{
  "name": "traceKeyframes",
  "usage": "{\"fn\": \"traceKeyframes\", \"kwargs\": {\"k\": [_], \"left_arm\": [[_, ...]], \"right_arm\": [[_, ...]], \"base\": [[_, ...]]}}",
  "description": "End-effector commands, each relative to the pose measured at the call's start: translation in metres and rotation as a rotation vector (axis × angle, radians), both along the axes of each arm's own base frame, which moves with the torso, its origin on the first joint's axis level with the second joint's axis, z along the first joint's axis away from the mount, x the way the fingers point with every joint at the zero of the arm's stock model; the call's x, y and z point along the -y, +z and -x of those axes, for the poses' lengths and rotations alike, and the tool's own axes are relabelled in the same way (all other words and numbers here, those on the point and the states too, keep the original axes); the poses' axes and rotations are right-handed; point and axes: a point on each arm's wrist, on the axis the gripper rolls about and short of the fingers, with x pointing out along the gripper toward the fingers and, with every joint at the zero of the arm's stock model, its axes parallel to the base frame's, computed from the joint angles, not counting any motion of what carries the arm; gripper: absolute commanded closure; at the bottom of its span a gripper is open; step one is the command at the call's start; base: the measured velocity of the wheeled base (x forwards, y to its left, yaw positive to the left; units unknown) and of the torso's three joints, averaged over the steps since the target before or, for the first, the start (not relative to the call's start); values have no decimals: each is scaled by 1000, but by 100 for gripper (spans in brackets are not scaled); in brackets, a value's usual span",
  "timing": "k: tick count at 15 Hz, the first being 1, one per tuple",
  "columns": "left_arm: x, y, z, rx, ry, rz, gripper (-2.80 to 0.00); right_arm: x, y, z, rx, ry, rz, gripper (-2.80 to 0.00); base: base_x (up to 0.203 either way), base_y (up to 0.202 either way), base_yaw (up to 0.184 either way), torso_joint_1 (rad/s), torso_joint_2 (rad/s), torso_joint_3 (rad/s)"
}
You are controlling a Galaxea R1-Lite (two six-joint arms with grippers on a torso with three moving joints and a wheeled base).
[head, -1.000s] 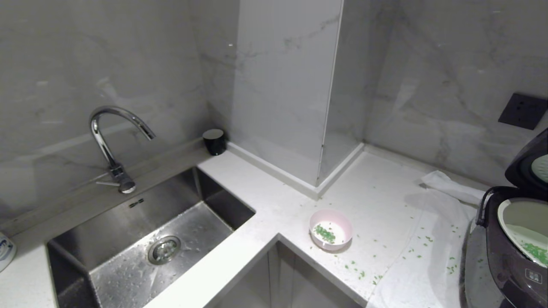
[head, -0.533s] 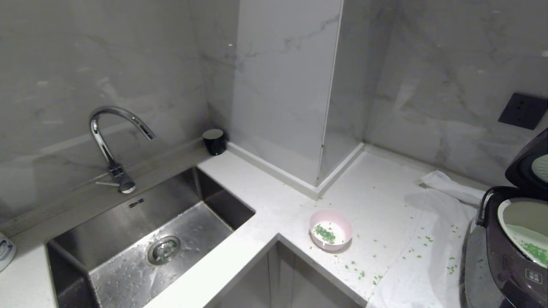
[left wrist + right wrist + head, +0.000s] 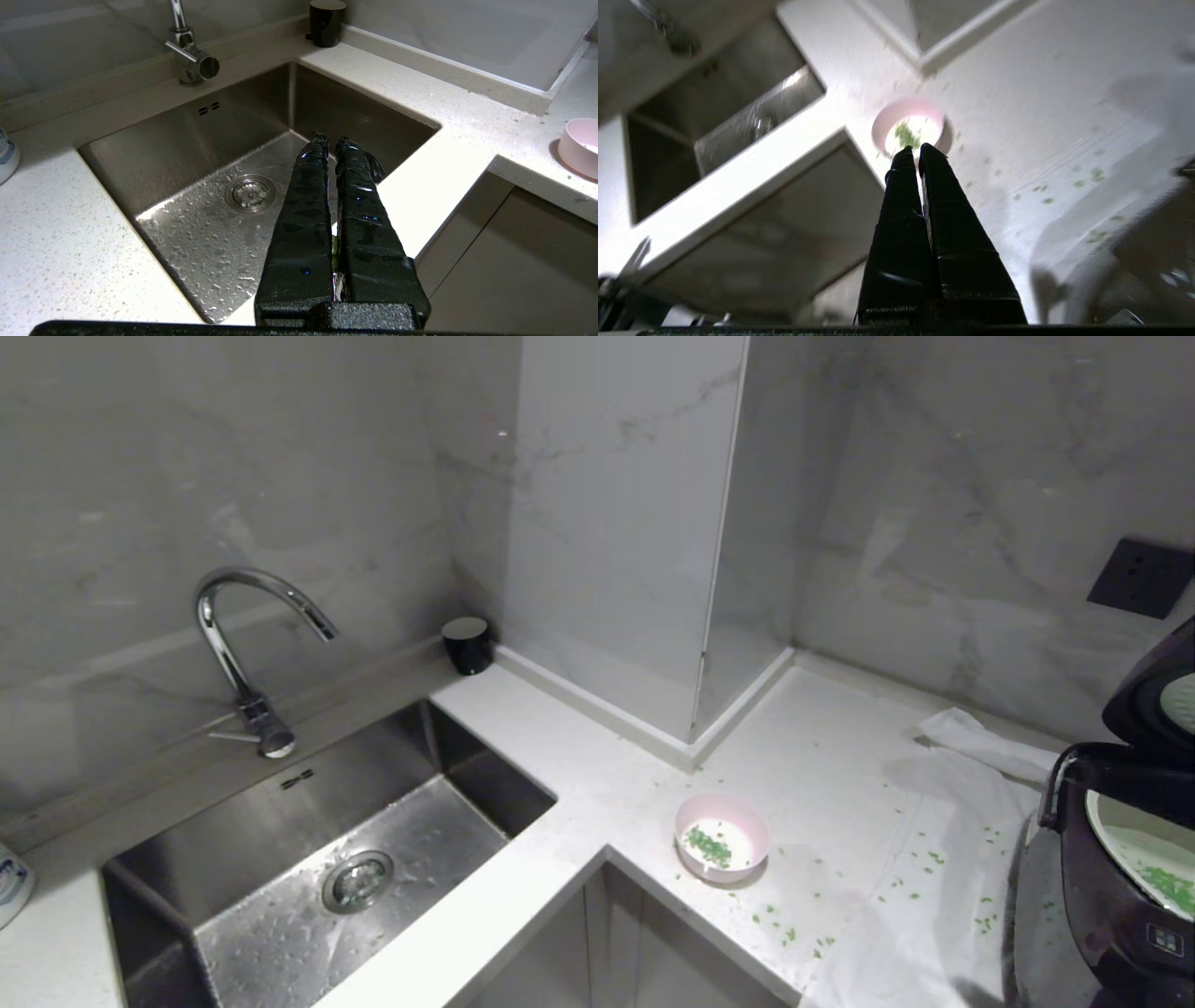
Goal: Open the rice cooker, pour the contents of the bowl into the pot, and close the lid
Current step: Pick up the bowl on the table
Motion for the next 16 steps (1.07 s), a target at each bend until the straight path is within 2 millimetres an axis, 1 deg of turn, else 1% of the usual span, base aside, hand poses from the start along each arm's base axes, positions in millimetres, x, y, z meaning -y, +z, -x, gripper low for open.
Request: {"fn": "traceKeyframes", "kwargs": {"k": [1, 4, 6, 11, 13, 15, 16], "left_arm": [[0, -3, -1, -11, 0, 1, 0], [0, -3, -1, -11, 0, 1, 0], [0, -3, -1, -11, 0, 0, 0], [0, -3, -1, -11, 0, 1, 0], [0, -4, -1, -13, 0, 1, 0], [0, -4, -1, -12, 0, 1, 0], [0, -4, -1, -14, 0, 1, 0]], "right_arm": [[-17, -29, -63, -242, 61, 21, 0], [-28, -44, -101, -397, 85, 26, 0], [-36, -53, -121, -494, 108, 15, 0], [-51, -92, -169, -639, 122, 33, 0], [-54, -102, -183, -662, 119, 40, 0], [-55, -112, -192, -682, 94, 66, 0], [-55, -120, -196, -690, 51, 114, -280]], "base": [[0, 0, 0, 0, 0, 0], [0, 0, 0, 0, 0, 0], [0, 0, 0, 0, 0, 0], [0, 0, 0, 0, 0, 0], [0, 0, 0, 0, 0, 0], [0, 0, 0, 0, 0, 0], [0, 0, 0, 0, 0, 0]]}}
